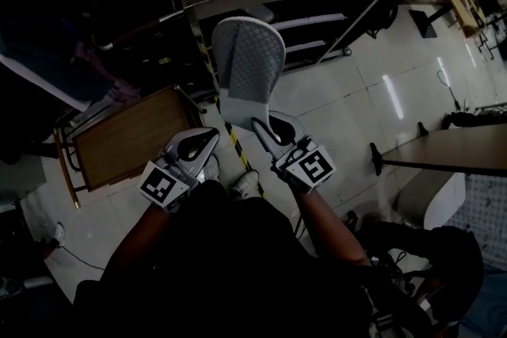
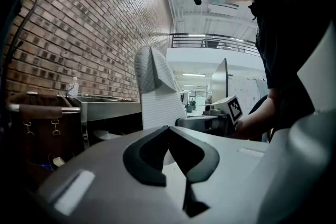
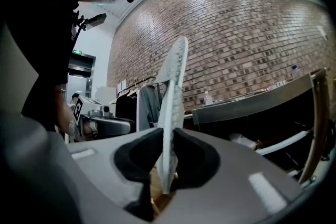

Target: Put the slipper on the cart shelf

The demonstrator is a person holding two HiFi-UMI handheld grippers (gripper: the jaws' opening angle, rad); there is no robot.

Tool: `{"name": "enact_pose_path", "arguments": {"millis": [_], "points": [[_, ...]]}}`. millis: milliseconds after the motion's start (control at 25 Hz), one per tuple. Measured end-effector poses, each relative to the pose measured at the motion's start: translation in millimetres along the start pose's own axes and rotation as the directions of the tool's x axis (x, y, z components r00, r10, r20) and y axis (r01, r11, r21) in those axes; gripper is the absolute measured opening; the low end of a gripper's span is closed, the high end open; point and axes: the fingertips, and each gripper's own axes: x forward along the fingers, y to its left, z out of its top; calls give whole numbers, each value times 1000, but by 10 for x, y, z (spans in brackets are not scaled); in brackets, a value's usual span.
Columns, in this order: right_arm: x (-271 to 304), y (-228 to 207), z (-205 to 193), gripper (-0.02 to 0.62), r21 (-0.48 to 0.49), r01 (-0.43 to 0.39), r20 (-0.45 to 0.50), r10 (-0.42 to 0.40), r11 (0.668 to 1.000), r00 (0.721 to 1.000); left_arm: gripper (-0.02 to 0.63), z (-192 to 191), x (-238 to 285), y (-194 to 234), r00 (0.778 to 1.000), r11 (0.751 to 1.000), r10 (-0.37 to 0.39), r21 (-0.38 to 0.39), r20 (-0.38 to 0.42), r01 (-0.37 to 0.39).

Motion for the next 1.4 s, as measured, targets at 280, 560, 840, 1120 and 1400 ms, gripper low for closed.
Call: {"name": "enact_pose_path", "arguments": {"millis": [280,560,840,1120,1400], "points": [[89,-190,-118,64,-2,1,-31,-1,1000,1000,2,-112,220,139,1000,1000,-26,-16,-14,25],[312,-351,-252,64,-1,-27,-98,27,1000,995,2,-63,467,399,996,996,-89,5,16,89],[567,-503,-602,64,104,-67,-197,86,992,977,2,-83,533,705,992,993,-121,-1,31,121],[681,-740,-1061,64,244,-76,-271,143,967,952,2,-127,631,914,992,993,-116,14,40,116],[682,-1088,-1621,64,431,-63,-356,234,900,905,2,-184,880,1050,997,998,-60,14,48,59]]}}
